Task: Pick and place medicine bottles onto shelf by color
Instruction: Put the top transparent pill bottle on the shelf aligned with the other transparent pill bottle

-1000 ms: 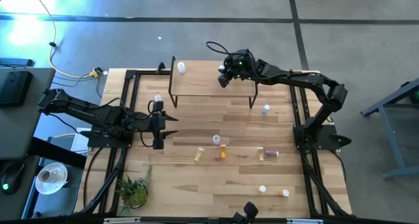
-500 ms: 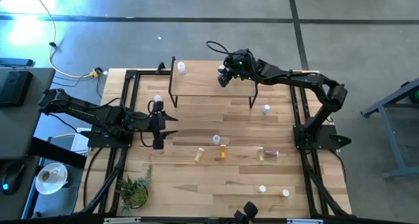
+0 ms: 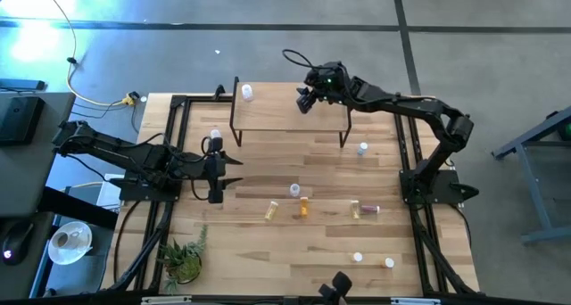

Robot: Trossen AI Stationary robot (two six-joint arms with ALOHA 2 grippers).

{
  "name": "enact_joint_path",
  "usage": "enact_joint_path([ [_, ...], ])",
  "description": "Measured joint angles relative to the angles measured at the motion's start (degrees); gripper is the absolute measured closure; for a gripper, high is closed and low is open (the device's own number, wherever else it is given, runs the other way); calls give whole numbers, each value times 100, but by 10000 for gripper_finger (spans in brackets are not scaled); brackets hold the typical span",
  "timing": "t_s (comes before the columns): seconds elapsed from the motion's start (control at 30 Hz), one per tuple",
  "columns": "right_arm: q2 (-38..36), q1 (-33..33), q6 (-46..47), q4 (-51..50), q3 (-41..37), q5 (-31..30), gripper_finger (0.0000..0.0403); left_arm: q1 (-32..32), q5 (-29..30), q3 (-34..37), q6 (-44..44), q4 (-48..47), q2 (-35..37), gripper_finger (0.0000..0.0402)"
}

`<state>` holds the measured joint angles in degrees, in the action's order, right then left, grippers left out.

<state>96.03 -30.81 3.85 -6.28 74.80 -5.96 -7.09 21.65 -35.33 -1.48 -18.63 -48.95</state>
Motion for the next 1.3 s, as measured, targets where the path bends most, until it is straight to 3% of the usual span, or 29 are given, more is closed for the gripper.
enact_joint_path([
  [0.23, 0, 11, -283, -888, 657, 7, 231, 0, 167, 0, 578, -178, 0, 200],
  [0.67, 0, 211, -991, -2326, 1762, 2, 230, 2, 1664, 0, 2834, -1734, 137, 200],
  [1.03, 0, 361, -1293, -3492, 2764, -483, 230, 0, 1120, 0, 3289, -1728, 117, 200],
  [1.3, 2, 361, -1310, -4142, 3184, -498, 230, 10, 1177, 0, 3631, -1958, -47, 200],
])
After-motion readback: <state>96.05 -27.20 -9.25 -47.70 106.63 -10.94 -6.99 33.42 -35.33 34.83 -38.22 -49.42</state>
